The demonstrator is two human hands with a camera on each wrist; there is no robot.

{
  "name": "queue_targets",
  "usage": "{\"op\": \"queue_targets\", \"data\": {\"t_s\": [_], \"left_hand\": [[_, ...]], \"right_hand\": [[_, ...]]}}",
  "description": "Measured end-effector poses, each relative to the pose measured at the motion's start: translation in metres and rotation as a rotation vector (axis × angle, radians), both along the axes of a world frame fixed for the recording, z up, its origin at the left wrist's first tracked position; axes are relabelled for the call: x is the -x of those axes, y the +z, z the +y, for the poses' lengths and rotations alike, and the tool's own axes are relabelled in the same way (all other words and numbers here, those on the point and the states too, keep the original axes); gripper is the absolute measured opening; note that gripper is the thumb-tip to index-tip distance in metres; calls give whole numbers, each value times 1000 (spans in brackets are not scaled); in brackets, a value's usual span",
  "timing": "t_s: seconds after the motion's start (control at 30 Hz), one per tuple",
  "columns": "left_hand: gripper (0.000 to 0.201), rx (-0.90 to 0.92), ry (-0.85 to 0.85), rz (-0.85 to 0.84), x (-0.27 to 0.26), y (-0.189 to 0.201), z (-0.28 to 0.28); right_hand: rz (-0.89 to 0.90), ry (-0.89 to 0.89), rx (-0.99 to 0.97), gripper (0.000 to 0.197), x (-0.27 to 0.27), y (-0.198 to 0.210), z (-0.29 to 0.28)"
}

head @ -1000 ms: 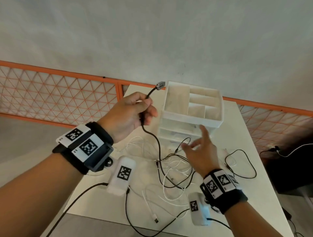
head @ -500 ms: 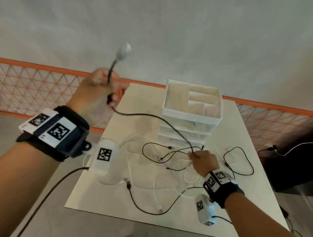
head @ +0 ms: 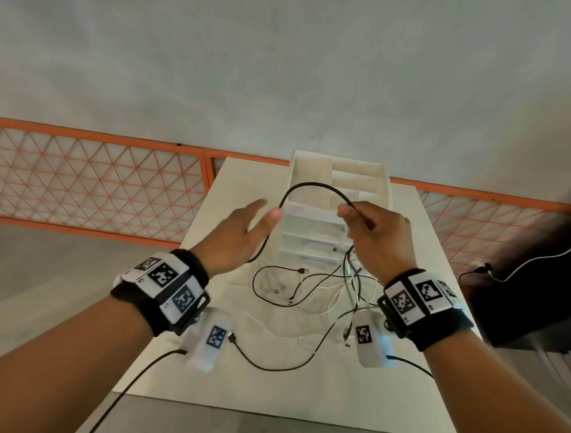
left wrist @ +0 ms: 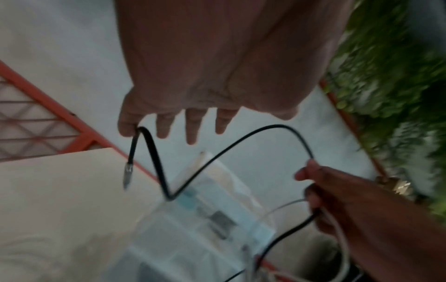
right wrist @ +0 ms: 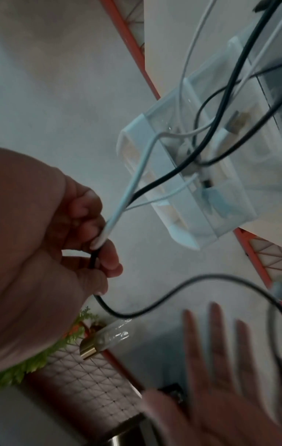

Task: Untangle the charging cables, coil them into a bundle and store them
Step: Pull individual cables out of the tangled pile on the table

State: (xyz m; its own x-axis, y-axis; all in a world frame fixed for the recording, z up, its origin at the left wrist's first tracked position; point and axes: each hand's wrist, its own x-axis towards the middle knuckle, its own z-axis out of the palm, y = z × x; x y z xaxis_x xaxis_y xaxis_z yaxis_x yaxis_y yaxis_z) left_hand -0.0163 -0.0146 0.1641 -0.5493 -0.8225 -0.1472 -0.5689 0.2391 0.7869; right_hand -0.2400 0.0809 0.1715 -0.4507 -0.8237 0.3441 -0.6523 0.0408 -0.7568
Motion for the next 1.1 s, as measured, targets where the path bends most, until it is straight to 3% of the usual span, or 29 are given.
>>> {"op": "queue_targets", "data": {"t_s": [0.1,0.17,0.23,0.27,0.33,0.4,0.47,0.5,0.6,0.87,1.0,1.1], "left_hand": [[65,21,-67,148,33,25,14],[24,-6,20,290,46,28,14],[14,-22,121,409,52,31,13],[7,66,149,419,54,33,12],[28,337,109,347,58,36,11],[47,490,-90,128,64,35,12],[33,489,-169,-9,71,28,14],[25,460,-132,23,72,26,14],[26,493,47,155,70,32,10],[23,612,169,480,53,109,-5],[25,545,148,568,41,125,-2],[24,454,86,569,35,125,2]], "right_hand": [[-17,20,54,25,-6,-5,-4],[-24,3,35,25,-3,-14,-3],[-37,-18,-15,27,2,-24,3],[-44,-19,-30,29,4,-29,6],[-59,1,-35,28,3,-31,12],[-61,28,4,22,0,-27,11],[-56,29,47,19,0,-23,8],[-51,21,41,19,2,-24,7],[31,-26,-107,27,18,-39,8],[3,-142,-552,32,50,-126,35],[60,-177,-697,32,54,-130,41],[114,-211,-621,29,51,-108,38]]}}
